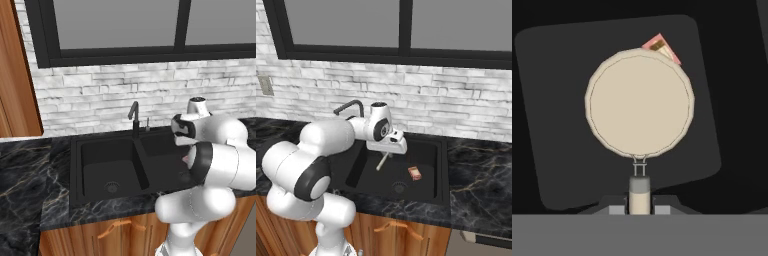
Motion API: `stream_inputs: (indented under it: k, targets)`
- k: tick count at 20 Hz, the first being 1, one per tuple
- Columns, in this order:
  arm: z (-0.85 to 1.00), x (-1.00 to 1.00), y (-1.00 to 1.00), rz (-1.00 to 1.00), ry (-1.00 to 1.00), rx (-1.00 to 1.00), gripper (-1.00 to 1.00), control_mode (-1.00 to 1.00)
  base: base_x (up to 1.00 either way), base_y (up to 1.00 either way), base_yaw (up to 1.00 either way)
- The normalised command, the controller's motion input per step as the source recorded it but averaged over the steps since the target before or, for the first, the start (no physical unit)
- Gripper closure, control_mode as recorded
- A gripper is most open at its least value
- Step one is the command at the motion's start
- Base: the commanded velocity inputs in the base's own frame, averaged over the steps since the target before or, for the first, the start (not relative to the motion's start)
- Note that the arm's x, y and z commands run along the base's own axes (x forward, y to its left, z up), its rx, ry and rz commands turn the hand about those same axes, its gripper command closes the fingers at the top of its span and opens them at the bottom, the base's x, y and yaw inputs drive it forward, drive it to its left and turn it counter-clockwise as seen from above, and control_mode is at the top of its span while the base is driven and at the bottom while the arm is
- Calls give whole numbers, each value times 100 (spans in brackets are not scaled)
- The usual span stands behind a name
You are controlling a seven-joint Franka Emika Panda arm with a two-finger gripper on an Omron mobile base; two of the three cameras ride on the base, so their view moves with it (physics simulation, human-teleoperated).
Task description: Pick up the bar soap and dish brush from the sink, and place them back in the cabinet, and close the cabinet doors.
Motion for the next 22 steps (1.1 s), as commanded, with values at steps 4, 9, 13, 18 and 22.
stream_inputs:
  k: [4,9,13,18,22]
  targets:
    - [29,-18,0,-1,0,0,100,-100,0,0,0]
    - [29,-13,0,0,0,0,100,-100,0,0,0]
    - [24,-11,2,0,0,0,100,-100,0,0,0]
    - [19,-13,0,0,0,0,100,-100,0,0,0]
    - [21,-17,0,0,0,1,100,-100,0,0,0]
